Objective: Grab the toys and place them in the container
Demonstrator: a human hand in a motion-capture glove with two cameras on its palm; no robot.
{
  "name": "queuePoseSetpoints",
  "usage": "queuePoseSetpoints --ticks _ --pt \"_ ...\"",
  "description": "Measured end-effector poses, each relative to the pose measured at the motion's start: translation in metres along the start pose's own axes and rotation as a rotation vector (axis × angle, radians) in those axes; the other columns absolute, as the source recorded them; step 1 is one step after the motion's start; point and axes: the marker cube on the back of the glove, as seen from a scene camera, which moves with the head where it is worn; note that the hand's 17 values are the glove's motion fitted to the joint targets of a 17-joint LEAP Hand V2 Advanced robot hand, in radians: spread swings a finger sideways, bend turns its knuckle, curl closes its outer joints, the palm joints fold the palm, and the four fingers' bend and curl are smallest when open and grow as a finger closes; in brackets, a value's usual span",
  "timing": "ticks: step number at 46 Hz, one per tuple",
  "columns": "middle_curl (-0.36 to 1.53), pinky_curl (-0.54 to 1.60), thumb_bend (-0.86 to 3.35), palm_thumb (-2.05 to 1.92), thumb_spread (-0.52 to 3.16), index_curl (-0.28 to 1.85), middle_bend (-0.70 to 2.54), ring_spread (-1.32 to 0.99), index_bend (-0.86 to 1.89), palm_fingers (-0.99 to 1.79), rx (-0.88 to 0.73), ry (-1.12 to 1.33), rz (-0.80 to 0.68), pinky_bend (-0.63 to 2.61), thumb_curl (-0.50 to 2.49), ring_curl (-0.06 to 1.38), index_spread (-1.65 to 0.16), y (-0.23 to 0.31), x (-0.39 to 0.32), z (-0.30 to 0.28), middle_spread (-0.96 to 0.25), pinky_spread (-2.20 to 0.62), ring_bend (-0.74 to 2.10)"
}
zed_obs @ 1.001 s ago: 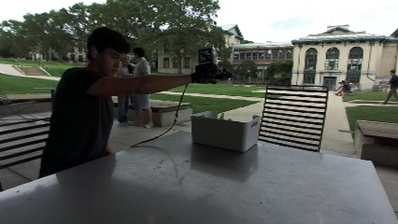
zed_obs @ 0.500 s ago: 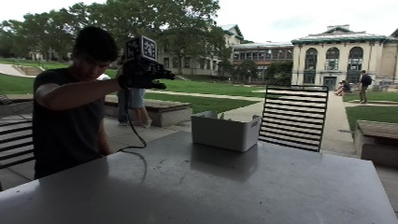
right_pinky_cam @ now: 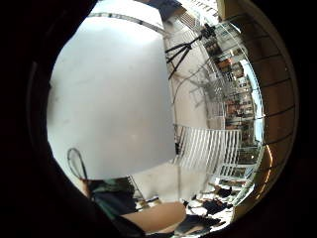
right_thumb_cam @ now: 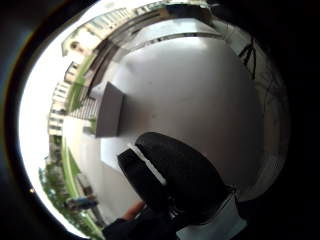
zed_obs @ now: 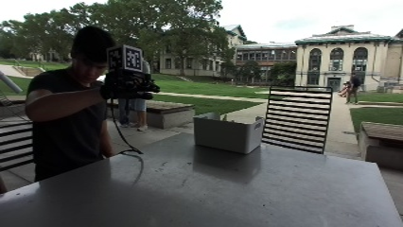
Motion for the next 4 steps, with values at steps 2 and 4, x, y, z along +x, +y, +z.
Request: queuePoseSetpoints --ticks 2,4 --pt "0.40 0.28 -0.10 -0.14 1.06 0.32 0.18 -0.16 0.17 -0.08 -0.006 -0.007 -0.002 0.58 0.11 0.28 -0.27 -0.0005 0.0013 0.0028 -0.03 -0.06 0.17" --pt "0.40 0.29 -0.10 -0.14 1.06 0.32 0.18 -0.16 0.16 -0.08 -0.008 -0.009 -0.004 0.58 0.11 0.28 -0.27 -0.0001 0.0019 0.0043 -0.03 -0.06 0.17"
